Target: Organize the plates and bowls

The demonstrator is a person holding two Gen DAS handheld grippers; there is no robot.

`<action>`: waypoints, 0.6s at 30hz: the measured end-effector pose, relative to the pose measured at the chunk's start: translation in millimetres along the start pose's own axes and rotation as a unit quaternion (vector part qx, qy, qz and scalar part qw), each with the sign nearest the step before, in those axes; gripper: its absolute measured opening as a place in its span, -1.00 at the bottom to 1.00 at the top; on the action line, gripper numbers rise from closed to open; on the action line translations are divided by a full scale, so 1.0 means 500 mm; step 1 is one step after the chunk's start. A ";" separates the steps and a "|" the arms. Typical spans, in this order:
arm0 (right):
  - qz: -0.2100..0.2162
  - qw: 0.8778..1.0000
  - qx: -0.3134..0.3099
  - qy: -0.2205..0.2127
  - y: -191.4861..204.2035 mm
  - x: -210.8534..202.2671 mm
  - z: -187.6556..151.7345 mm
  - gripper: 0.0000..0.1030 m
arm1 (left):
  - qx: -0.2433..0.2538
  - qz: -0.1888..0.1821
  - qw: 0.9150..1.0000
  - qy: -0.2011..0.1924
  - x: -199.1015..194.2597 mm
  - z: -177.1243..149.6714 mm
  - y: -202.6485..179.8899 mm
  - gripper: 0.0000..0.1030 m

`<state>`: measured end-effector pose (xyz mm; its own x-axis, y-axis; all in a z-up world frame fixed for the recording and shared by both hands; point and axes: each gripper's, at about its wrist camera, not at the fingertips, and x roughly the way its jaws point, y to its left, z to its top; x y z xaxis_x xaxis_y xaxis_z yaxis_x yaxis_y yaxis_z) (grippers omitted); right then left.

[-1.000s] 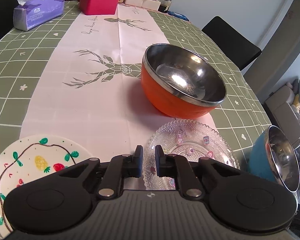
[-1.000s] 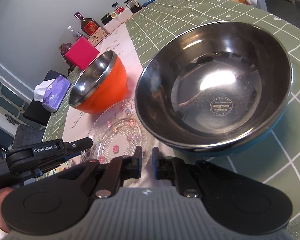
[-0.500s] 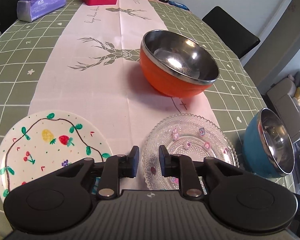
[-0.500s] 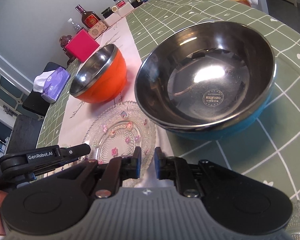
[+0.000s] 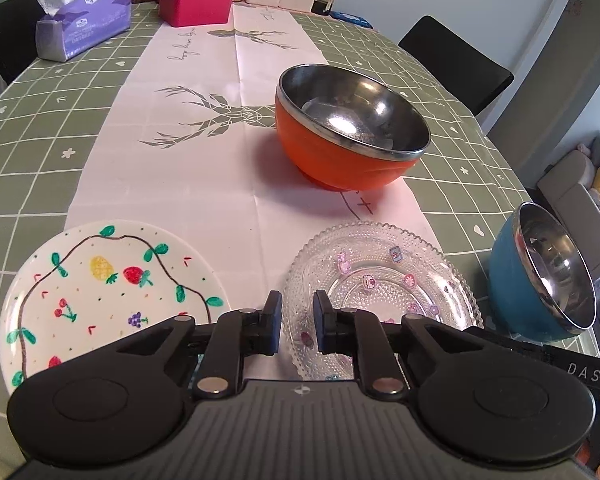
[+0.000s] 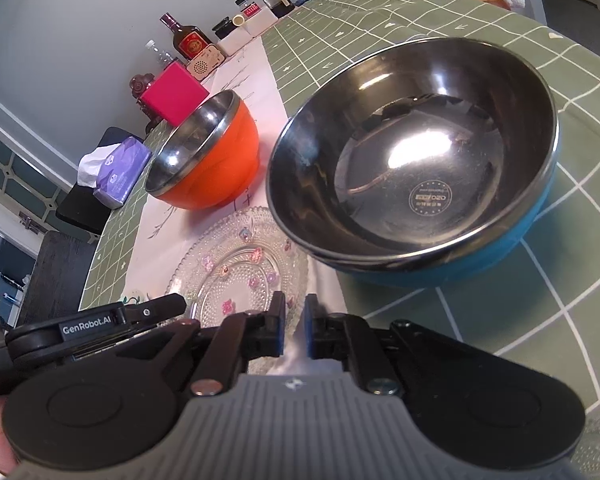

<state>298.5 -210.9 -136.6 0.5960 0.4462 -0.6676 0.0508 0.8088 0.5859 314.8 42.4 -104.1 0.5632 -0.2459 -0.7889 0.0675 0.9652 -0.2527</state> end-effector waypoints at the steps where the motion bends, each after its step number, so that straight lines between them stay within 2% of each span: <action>1: 0.002 1.000 0.000 0.001 0.001 -0.002 0.000 -0.86 | -0.002 0.000 1.000 0.000 -0.004 -0.002 0.001 -0.67; 9: 0.009 1.000 -0.010 0.004 0.011 -0.039 -0.007 -0.86 | -0.009 -0.001 1.000 -0.018 -0.052 -0.026 -0.008 -0.70; 18: 0.018 1.000 -0.024 0.002 0.017 -0.114 -0.028 -0.86 | -0.018 -0.002 0.999 -0.047 -0.143 -0.074 -0.039 -0.73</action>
<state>253.6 -224.4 -99.9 0.5937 0.4774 -0.6478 -0.0099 0.8093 0.5874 242.5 37.7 -63.6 0.6375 -0.2382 -0.7327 0.0405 0.9601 -0.2768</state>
